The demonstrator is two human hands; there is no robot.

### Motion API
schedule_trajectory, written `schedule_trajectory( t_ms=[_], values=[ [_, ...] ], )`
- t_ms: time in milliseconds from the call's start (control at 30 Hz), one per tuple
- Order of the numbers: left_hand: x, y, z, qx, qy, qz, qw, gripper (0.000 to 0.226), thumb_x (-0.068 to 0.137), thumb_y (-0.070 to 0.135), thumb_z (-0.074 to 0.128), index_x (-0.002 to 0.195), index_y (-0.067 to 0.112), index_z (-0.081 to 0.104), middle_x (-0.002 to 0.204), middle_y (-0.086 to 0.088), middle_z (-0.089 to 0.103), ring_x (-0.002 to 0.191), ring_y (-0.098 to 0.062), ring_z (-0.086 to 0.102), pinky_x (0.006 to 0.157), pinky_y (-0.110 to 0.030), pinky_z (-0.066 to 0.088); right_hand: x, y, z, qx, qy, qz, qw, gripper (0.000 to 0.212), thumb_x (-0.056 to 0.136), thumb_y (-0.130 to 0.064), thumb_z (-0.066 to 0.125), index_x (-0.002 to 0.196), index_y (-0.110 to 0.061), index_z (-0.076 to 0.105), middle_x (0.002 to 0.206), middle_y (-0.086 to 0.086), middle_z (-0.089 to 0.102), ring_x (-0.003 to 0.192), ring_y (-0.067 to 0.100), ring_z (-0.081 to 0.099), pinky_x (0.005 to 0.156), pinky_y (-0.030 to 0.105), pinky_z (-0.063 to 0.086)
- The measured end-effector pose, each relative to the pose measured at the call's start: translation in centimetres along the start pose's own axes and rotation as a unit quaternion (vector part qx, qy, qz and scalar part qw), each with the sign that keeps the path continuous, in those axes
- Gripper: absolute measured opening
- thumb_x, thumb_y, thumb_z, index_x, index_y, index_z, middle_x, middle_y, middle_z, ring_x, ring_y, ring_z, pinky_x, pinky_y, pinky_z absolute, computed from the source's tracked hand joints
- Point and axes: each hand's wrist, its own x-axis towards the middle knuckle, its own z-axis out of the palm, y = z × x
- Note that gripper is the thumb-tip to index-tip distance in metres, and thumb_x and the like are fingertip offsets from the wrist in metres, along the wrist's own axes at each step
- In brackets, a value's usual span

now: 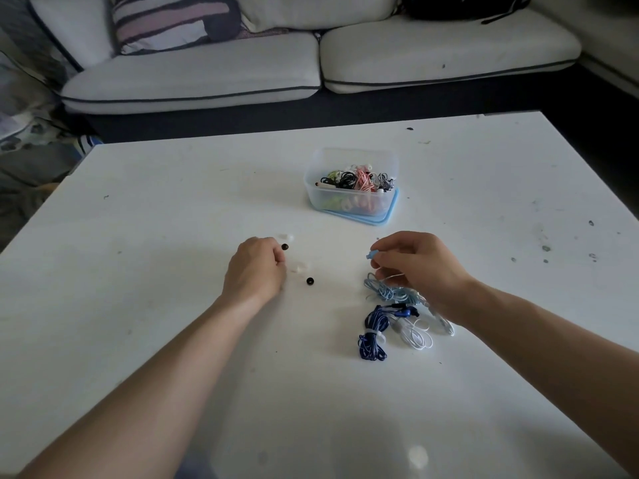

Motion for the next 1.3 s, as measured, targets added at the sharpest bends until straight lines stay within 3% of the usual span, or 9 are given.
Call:
schedule_trajectory(
  t_ms=[100,200,300,433,533,1133,1300],
  values=[
    [-0.5,2.1,-0.9,-0.094,0.032,0.014,0.995,0.009,0.082,0.015,0.065,0.077,0.022,0.068,0.080,0.008,0.066,0.076,-0.010,0.062,0.067,-0.025,0.049,0.0,-0.2,-0.2,0.026,0.002,0.012,1.000,0.006,0.089,-0.002,0.068,0.091,-0.004,0.072,0.084,0.012,0.072,0.067,0.019,0.067,0.072,0.036,0.058],
    [-1.7,4.5,-1.6,-0.270,-0.015,0.016,0.963,0.008,0.082,0.017,0.072,0.083,0.024,0.070,0.077,0.008,0.070,0.070,-0.005,0.063,0.069,-0.024,0.053,-0.1,-0.5,-0.3,0.045,-0.002,0.018,0.999,0.007,0.090,-0.001,0.066,0.093,-0.005,0.071,0.085,0.014,0.071,0.066,0.021,0.064,0.067,0.033,0.054],
    [-3.0,5.8,-1.5,-0.411,-0.116,0.008,0.904,0.015,0.086,0.012,0.072,0.093,0.025,0.074,0.082,0.005,0.071,0.073,-0.007,0.062,0.068,-0.024,0.054,-0.3,-0.5,-0.3,0.038,-0.018,0.007,0.999,0.010,0.090,-0.001,0.066,0.096,-0.007,0.071,0.086,0.011,0.074,0.068,0.021,0.065,0.069,0.033,0.055],
    [-3.8,6.4,-1.1,-0.564,-0.188,-0.062,0.802,0.016,0.082,0.001,0.072,0.089,0.015,0.074,0.087,-0.004,0.073,0.078,-0.011,0.066,0.073,-0.020,0.052,-0.5,-0.5,0.1,0.011,-0.044,-0.006,0.999,0.011,0.085,-0.003,0.073,0.095,-0.008,0.073,0.090,0.011,0.077,0.071,0.019,0.071,0.069,0.031,0.058],
    [-4.0,6.5,-0.9,-0.596,-0.204,-0.087,0.772,0.018,0.082,-0.006,0.069,0.090,0.010,0.073,0.086,-0.008,0.074,0.077,-0.014,0.069,0.077,-0.021,0.056,-0.6,-0.5,0.3,0.016,-0.056,-0.009,0.998,0.011,0.085,-0.004,0.074,0.096,-0.007,0.072,0.091,0.013,0.077,0.075,0.021,0.073,0.068,0.031,0.058],
    [-4.4,6.8,-0.7,-0.569,-0.212,-0.072,0.791,0.020,0.079,-0.008,0.071,0.089,0.009,0.071,0.082,-0.008,0.075,0.077,-0.017,0.071,0.076,-0.022,0.057,-0.6,-0.4,0.3,0.007,-0.058,-0.024,0.998,0.011,0.086,-0.008,0.075,0.097,-0.010,0.074,0.082,0.005,0.076,0.076,0.019,0.074,0.064,0.026,0.058],
    [-4.4,6.8,-0.8,-0.560,-0.214,-0.064,0.798,0.020,0.081,-0.007,0.070,0.088,0.011,0.073,0.084,-0.009,0.075,0.079,-0.018,0.072,0.077,-0.022,0.057,-0.5,-0.2,0.2,0.002,-0.051,-0.026,0.998,0.011,0.086,-0.010,0.076,0.096,-0.010,0.074,0.081,0.005,0.075,0.074,0.018,0.072,0.069,0.029,0.061]
  ],
)
